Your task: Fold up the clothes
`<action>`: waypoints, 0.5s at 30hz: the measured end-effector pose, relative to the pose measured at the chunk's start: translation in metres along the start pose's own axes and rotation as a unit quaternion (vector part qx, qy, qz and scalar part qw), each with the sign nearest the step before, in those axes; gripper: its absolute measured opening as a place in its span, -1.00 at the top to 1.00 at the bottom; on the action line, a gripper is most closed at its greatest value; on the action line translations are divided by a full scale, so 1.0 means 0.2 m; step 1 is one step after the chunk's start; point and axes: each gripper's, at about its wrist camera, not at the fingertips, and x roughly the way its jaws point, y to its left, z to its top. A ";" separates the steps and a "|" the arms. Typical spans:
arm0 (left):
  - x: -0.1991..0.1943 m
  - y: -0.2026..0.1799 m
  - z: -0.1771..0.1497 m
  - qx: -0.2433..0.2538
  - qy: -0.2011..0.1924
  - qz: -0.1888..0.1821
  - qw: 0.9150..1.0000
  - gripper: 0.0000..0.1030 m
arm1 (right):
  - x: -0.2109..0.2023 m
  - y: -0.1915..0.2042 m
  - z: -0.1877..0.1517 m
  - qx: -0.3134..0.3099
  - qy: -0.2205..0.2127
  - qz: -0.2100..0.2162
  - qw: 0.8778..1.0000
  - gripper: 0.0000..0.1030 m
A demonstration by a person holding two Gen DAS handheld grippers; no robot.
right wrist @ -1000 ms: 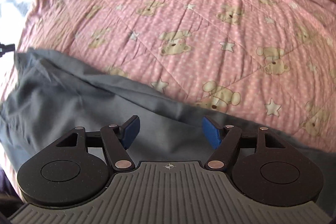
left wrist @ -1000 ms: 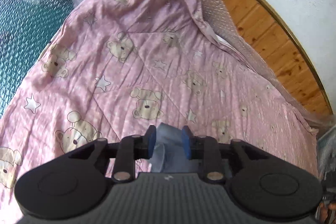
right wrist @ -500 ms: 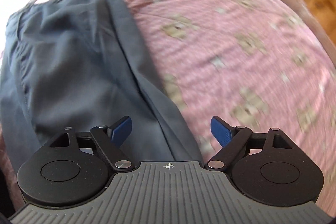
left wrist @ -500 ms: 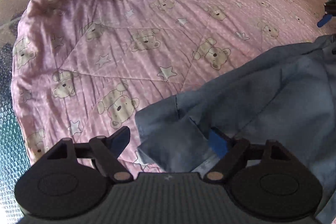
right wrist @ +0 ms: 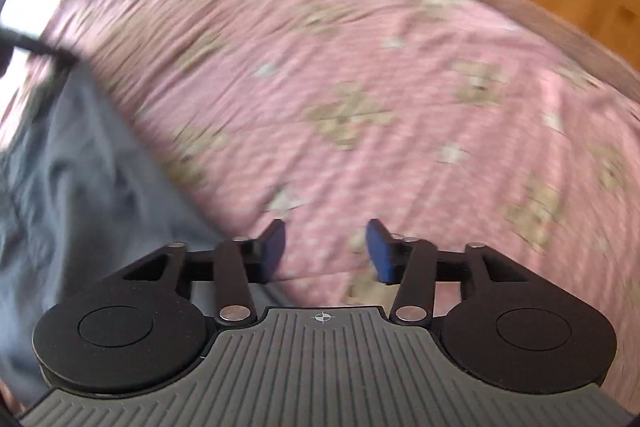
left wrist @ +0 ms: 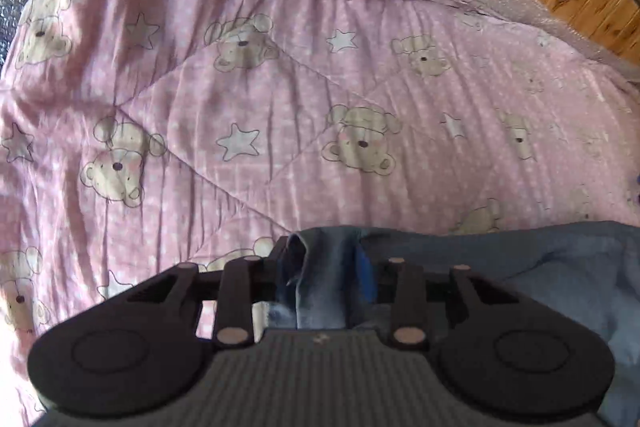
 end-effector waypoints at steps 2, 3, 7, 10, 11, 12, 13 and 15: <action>-0.10 0.00 -0.03 -0.011 -0.039 0.020 0.999 0.21 | -0.20 -0.12 -0.10 0.074 -0.044 -0.029 0.996 0.03; -0.17 0.01 -0.05 -0.020 -0.059 0.026 0.998 0.20 | -0.31 -0.18 -0.17 0.104 -0.064 -0.040 0.992 0.03; -0.46 0.01 -0.13 -0.025 -0.119 -0.033 0.992 0.19 | -0.61 -0.22 -0.57 0.132 -0.067 -0.093 0.985 0.06; -0.50 -0.14 -0.18 0.022 -0.108 -0.104 0.988 0.18 | -0.65 -0.23 -0.84 0.157 -0.020 -0.129 0.979 0.43; -0.47 -0.21 -0.19 0.045 -0.099 -0.112 0.988 0.18 | -0.62 -0.25 -0.91 0.172 -0.004 -0.142 0.975 0.47; -0.42 -0.29 -0.20 0.071 -0.088 -0.109 0.988 0.18 | -0.58 -0.27 -0.97 0.186 0.009 -0.152 0.971 0.49; -0.36 -0.36 -0.21 0.090 -0.075 -0.101 0.988 0.18 | -0.53 -0.30 -1.02 0.201 0.018 -0.158 0.967 0.50; -0.20 -0.41 -0.21 0.091 -0.049 -0.043 0.994 0.19 | -0.42 -0.39 -1.08 0.232 0.032 -0.173 0.957 0.54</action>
